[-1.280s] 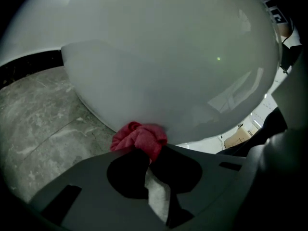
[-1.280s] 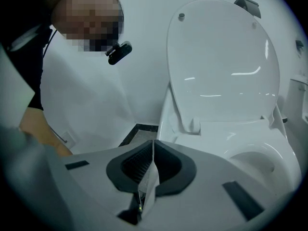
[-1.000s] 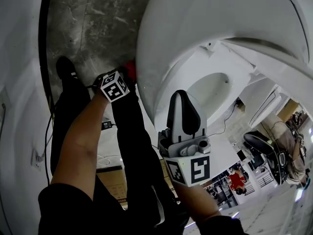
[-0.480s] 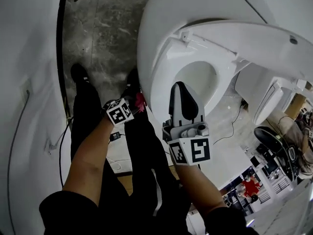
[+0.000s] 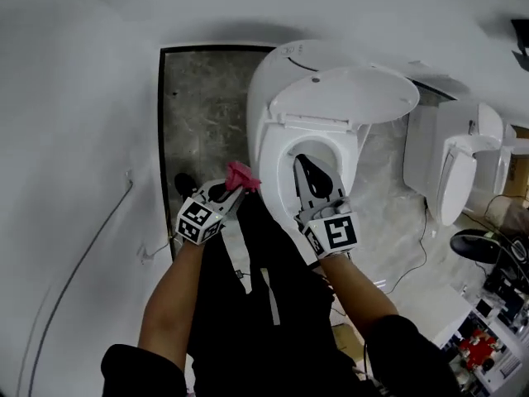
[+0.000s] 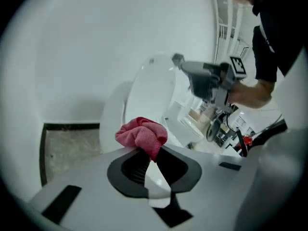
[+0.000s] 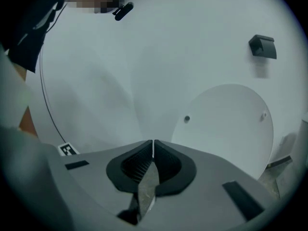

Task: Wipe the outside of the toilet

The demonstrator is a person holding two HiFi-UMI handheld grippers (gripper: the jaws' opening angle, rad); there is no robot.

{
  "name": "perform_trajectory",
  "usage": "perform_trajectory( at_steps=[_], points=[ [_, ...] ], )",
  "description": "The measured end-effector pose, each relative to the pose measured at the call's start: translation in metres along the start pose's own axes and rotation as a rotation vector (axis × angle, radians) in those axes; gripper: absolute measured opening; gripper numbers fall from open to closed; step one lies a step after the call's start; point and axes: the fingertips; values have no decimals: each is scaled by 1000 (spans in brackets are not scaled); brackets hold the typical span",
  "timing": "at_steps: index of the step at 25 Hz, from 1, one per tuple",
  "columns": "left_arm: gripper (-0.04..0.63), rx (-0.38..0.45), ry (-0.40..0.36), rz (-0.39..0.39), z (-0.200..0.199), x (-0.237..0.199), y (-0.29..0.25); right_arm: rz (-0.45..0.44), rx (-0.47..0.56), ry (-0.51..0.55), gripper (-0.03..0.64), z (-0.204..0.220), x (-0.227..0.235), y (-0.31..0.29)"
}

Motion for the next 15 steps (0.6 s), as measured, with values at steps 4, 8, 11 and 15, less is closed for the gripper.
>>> perform_trajectory(
  at_steps=[4, 8, 11, 15],
  points=[
    [57, 226, -89, -140, -136, 11, 44, -54, 89, 55, 37, -73, 4, 18],
    [57, 410, -199, -193, -245, 62, 104, -79, 214, 88, 37, -158, -2, 49],
    [57, 518, -316, -222, -309, 107, 152, -82, 309, 117, 37, -211, -4, 78],
    [57, 633, -415, -286, -353, 157, 216, -100, 398, 133, 37, -251, -13, 120]
  ],
)
Point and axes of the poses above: the fingertips, and each gripper's own axes: y backward along the fingers, x to its right, z out of its underside, and after that the axes turned 1 degree about x, right-handed
